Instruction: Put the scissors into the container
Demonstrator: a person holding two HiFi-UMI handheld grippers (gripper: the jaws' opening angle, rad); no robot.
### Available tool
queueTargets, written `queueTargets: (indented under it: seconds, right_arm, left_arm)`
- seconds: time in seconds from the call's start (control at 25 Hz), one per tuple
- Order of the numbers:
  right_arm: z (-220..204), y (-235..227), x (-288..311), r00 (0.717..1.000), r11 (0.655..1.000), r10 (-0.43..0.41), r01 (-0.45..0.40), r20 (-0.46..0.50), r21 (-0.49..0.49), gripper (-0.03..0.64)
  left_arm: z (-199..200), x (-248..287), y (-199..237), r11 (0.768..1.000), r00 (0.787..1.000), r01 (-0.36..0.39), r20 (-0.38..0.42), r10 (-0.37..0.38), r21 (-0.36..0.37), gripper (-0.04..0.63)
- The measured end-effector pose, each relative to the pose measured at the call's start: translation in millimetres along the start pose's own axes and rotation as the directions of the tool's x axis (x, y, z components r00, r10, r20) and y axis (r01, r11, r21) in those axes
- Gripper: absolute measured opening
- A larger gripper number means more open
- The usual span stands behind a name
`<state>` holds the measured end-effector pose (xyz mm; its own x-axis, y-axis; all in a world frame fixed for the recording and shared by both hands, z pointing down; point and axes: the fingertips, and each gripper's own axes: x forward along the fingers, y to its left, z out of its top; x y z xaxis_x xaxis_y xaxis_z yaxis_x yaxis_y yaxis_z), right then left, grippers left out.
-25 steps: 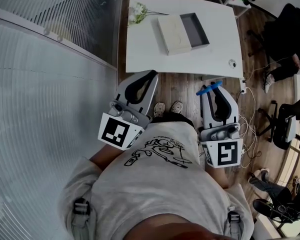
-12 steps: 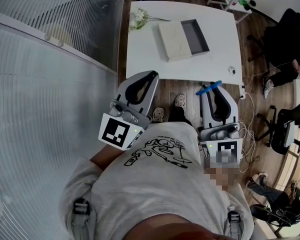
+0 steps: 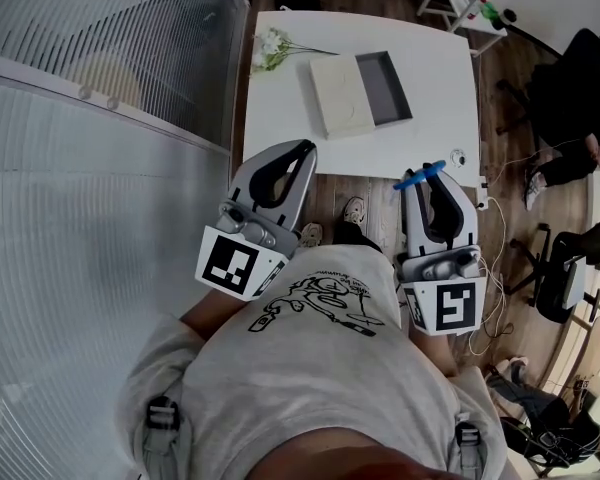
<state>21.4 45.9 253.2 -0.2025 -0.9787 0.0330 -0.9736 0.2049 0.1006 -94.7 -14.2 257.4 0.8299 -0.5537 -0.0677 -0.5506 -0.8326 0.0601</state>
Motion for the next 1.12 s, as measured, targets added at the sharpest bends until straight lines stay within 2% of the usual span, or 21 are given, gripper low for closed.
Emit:
queueTargets:
  seconds: [0.72,1.12]
  right_arm:
    - [-11.0,-122.3,8.6,0.997,0.997,0.070,-0.070,0.020,0.017,0.086]
    - [-22.4,-175.3,12.4,0.995,0.995,0.101,-0.102,0.015,0.023,0.086]
  left_arm:
    - [-5.9,110.5,-40.2,0.997,0.997,-0.073,-0.003,0.073,0.019,0.028]
    - [-15.1,154.8,-56.9,0.994,0.994,-0.113,-0.013,0.113,0.010,0.028]
